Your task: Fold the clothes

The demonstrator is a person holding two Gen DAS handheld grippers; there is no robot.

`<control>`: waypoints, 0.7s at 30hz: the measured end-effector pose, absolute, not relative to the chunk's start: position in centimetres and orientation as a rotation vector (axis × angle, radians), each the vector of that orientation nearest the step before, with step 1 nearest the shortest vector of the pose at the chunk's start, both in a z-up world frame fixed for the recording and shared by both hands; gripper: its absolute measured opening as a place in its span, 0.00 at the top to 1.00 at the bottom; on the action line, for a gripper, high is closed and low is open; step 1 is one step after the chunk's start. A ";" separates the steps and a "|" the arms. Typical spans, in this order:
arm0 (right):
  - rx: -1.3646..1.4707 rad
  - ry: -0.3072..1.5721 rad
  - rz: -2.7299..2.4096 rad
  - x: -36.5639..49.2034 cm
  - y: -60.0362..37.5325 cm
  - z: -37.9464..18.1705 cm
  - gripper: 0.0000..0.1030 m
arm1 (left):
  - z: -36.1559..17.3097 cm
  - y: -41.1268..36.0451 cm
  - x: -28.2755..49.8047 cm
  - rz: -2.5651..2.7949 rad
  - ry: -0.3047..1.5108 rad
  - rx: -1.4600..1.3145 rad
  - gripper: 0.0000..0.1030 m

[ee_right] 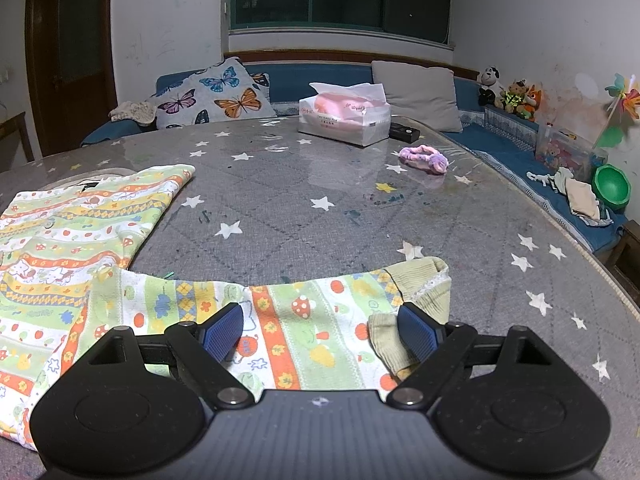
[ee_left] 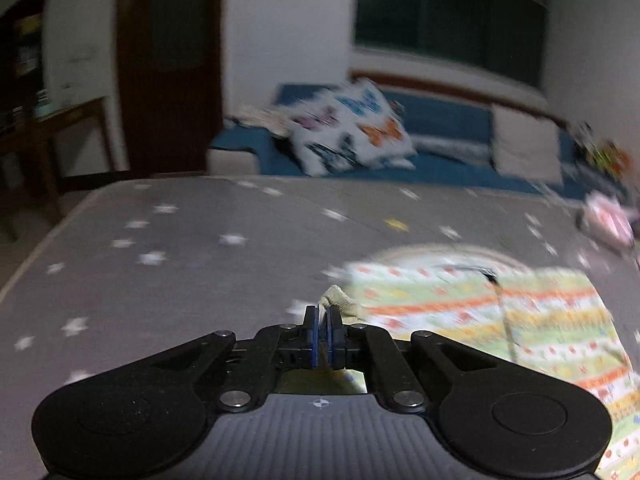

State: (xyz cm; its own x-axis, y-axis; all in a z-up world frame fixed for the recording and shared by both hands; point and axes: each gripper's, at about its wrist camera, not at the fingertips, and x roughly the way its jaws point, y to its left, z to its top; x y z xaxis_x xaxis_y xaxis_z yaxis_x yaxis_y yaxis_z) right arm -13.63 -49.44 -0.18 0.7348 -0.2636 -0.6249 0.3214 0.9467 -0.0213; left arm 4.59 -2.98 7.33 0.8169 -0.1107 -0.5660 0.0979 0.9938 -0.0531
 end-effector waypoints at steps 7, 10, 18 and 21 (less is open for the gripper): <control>0.081 0.678 -0.319 -14.0 -49.3 0.3 0.16 | 7.1 5.4 0.1 0.070 0.600 -0.063 0.96; 0.068 0.685 -0.318 -14.1 -49.1 0.5 0.16 | 5.5 7.7 -0.9 0.139 0.643 -0.053 0.96; 0.032 0.679 -0.267 -14.7 -47.4 1.9 0.16 | 2.7 10.7 -2.5 0.244 0.703 -0.003 0.96; 0.029 0.679 -0.229 -14.8 -46.5 2.2 0.16 | 2.5 10.6 -3.1 0.251 0.705 0.010 0.96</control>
